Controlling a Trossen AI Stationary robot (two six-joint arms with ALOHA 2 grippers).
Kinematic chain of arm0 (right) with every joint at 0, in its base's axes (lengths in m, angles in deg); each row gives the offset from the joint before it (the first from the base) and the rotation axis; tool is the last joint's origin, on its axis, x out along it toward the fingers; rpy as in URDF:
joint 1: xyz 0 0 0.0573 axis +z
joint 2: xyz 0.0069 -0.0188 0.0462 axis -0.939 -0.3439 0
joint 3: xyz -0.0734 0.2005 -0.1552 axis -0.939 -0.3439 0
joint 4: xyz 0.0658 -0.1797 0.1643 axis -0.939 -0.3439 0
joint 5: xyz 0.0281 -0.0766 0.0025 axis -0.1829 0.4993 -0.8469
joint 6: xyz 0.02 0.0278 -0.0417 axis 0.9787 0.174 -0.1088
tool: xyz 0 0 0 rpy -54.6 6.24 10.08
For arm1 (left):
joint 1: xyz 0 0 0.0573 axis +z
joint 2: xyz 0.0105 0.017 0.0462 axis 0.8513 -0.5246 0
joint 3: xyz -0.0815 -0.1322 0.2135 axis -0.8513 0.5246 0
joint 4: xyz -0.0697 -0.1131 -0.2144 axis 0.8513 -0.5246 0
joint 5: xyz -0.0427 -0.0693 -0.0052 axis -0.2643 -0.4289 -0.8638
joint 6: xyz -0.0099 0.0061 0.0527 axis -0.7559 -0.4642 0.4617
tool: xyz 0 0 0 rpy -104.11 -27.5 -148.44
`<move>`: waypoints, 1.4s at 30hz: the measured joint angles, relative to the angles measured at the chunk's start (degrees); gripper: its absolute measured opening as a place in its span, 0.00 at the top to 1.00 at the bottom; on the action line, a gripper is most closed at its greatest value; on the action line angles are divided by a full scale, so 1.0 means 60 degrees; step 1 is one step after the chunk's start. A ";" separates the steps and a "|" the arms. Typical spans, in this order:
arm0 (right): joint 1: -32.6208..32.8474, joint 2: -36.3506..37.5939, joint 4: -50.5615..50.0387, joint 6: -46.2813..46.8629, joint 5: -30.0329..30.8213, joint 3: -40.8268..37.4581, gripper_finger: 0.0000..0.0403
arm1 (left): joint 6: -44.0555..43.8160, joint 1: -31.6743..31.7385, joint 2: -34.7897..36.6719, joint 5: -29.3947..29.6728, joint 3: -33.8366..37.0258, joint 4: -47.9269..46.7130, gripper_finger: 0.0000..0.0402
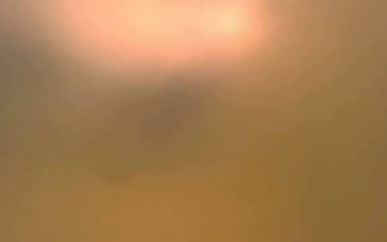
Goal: Pick and place Granola Bars by type
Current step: Put the right yellow granola bar into the green bin
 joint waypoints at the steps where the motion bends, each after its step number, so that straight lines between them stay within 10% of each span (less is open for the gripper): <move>1: -0.0031 -0.0172 0.0064 -0.0003 -0.0003 0.0000 0.46 | 0.0000 0.0001 0.0000 0.0000 0.0000 0.0000 0.83; 17: -0.0084 -0.0838 0.0762 -0.0042 0.0001 0.0000 0.51 | 0.0000 0.0000 -0.0001 0.0003 0.0000 0.0000 0.83; 42: -0.0065 -0.0838 0.0757 -0.1459 -0.0006 0.0000 0.99 | 0.0000 0.0000 -0.0003 0.0000 0.0000 0.0000 0.83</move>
